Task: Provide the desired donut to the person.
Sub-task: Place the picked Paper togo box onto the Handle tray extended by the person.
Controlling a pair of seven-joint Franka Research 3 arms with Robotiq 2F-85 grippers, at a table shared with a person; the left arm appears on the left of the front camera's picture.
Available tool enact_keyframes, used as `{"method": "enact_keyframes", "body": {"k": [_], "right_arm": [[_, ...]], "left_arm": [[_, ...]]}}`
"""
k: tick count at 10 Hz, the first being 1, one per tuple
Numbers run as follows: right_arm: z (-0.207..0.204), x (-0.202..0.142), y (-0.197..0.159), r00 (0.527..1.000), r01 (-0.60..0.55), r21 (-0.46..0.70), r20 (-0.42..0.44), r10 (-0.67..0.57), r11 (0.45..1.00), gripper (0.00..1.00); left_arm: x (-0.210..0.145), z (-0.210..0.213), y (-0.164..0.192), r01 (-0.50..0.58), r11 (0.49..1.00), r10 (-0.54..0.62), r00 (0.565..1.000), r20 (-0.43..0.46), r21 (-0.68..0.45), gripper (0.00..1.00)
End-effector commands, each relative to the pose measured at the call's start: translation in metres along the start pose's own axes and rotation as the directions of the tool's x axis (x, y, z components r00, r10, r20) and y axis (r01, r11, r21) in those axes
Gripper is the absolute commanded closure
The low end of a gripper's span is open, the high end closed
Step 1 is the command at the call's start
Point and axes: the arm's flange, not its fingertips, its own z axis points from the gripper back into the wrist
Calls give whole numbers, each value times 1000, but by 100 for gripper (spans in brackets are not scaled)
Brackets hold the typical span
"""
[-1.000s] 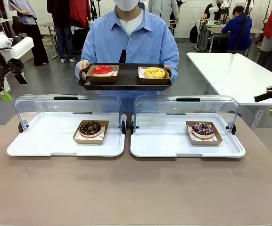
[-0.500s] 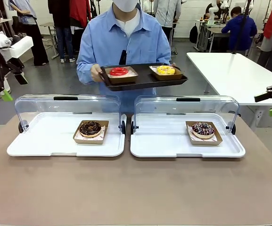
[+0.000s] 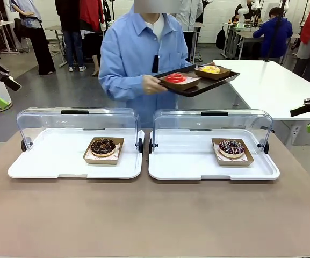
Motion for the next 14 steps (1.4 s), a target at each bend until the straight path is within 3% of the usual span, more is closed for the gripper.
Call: {"method": "enact_keyframes", "body": {"k": [1, 3, 6, 8, 12, 14], "right_arm": [[-1, 0, 0, 1000, 5, 0, 2, -5, 1000, 0], [-1, 0, 0, 1000, 5, 0, 2, -5, 1000, 0], [-1, 0, 0, 1000, 5, 0, 2, -5, 1000, 0], [-1, 0, 0, 1000, 5, 0, 2, -5, 1000, 0], [-1, 0, 0, 1000, 5, 0, 2, -5, 1000, 0], [-1, 0, 0, 1000, 5, 0, 2, -5, 1000, 0]], "left_arm": [[-25, 13, 9, -89, 994, 101, 966, 239, -61, 0], [-58, 22, 13, -168, 983, 185, 911, 367, -78, 0], [-95, 24, -8, -173, 985, 161, 876, 455, -15, 0], [-121, 20, -20, -71, 994, 33, 915, 402, 81, 0], [-136, 17, -29, -27, 998, 3, 919, 394, 54, 0], [-130, 16, -27, -48, 998, 30, 899, 437, 30, 0]]}}
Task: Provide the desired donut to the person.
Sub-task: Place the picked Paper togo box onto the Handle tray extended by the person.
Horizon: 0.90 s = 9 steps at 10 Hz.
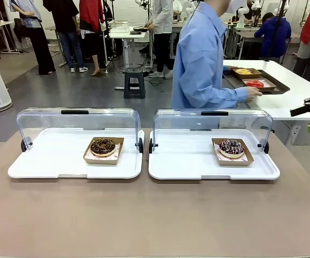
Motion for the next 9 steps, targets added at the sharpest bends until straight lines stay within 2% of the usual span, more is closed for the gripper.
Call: {"method": "enact_keyframes", "body": {"k": [1, 9], "right_arm": [[-1, 0, 0, 1000, 5, -1, 2, -5, 1000, 0], [-1, 0, 0, 1000, 5, -1, 2, -5, 1000, 0]], "left_arm": [[-1, 1, 1, 2, 1000, -1, 1000, -8, 8, 0], [-1, 1, 1, 2, 1000, -1, 1000, -8, 8, 0]]}}
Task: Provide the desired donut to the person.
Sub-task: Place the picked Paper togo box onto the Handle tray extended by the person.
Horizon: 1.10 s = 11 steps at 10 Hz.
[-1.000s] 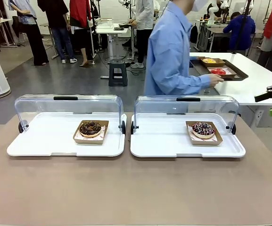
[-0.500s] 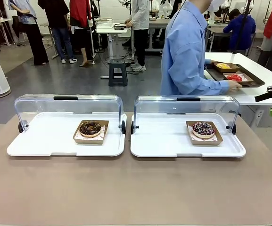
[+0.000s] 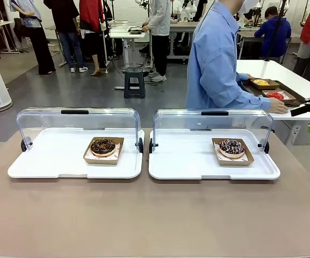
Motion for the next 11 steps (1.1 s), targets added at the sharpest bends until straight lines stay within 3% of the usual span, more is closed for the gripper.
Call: {"method": "enact_keyframes", "body": {"k": [1, 11], "right_arm": [[-1, 0, 0, 1000, 5, -1, 2, -5, 1000, 0], [-1, 0, 0, 1000, 5, -1, 2, -5, 1000, 0]], "left_arm": [[0, 1, 1, 4, 1000, -4, 1000, -4, 9, 0], [0, 1, 1, 4, 1000, -4, 1000, -4, 9, 0]]}}
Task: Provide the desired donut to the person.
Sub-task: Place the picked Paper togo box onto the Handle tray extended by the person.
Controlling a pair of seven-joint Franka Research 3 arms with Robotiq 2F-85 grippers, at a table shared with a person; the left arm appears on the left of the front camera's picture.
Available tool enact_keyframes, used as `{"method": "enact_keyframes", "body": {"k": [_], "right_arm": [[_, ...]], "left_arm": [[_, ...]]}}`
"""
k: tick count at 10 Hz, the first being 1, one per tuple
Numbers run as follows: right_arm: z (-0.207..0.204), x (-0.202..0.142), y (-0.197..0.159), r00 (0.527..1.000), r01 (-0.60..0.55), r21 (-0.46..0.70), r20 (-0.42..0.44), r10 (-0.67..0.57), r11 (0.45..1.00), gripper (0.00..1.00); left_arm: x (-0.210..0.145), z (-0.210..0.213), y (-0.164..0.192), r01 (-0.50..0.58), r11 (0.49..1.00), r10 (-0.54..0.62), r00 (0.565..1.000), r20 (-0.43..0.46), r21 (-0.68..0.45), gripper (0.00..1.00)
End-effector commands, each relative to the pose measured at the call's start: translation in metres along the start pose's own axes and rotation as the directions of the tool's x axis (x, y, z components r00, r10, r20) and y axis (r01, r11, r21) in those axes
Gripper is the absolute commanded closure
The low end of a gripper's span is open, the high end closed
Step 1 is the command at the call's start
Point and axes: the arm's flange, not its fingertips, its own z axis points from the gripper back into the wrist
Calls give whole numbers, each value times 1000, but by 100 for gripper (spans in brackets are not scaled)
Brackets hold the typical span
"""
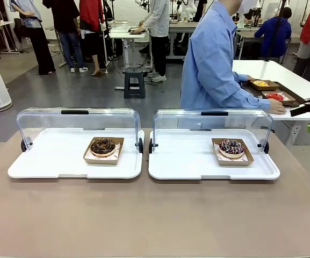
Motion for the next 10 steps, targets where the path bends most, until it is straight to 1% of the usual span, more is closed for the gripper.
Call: {"method": "enact_keyframes", "body": {"k": [1, 10], "right_arm": [[-1, 0, 0, 1000, 5, -1, 2, -5, 1000, 0], [-1, 0, 0, 1000, 5, -1, 2, -5, 1000, 0]], "left_arm": [[0, 1, 1, 4, 1000, -4, 1000, -4, 9, 0], [0, 1, 1, 4, 1000, -4, 1000, -4, 9, 0]]}}
